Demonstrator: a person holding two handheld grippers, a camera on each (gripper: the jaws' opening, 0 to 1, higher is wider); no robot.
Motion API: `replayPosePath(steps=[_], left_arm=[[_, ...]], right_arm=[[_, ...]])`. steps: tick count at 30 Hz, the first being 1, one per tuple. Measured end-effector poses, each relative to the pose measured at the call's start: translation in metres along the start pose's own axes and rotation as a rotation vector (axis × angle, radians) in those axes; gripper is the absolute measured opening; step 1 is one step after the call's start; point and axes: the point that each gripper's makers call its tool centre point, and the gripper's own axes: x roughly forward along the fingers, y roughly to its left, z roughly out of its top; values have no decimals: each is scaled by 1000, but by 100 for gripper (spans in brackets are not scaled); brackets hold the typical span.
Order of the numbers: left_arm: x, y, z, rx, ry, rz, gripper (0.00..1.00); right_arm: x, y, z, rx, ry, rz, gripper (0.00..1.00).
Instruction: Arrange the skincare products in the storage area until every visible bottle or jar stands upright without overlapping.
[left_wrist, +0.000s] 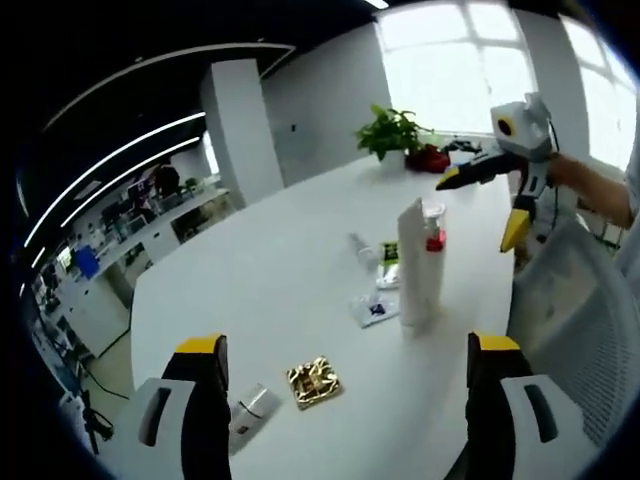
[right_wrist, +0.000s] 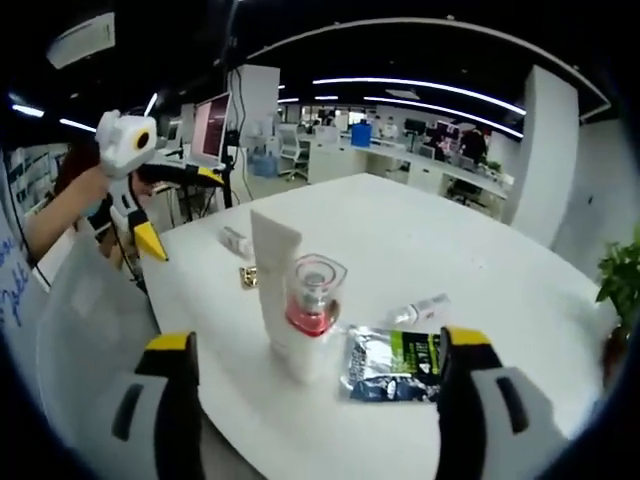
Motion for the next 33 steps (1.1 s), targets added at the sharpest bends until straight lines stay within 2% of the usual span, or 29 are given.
replayPosePath(steps=[6, 12, 15, 18, 21, 25, 26, 28, 31, 33], left_arm=[[4, 0, -1, 5, -10, -2, 97], [9, 1, -5, -9, -9, -11, 96], [11, 2, -10, -18, 14, -20, 97], [12, 4, -9, -19, 3, -24, 97], [15, 9, -13, -14, 32, -14, 97], [20, 14, -16, -49, 37, -25, 97], [21, 17, -20, -20, 55, -20, 97], [22, 20, -28, -25, 94, -15, 97], [24, 28, -34, -29, 107, -10, 97], [24, 35, -40, -3, 136, 4, 97]], right_arm=[[3, 3, -4, 19, 15, 28, 100], [3, 5, -6, 8, 15, 32, 100], [2, 5, -7, 6, 17, 33, 100], [2, 3, -7, 1, 19, 28, 100], [3, 2, -8, 6, 27, 35, 100], [5, 3, -9, 4, 24, 36, 100], [5, 3, -10, 2, 30, 36, 100], [5, 2, -10, 2, 31, 32, 100], [6, 3, -10, 11, 27, 35, 100], [5, 3, -11, 12, 31, 37, 100]])
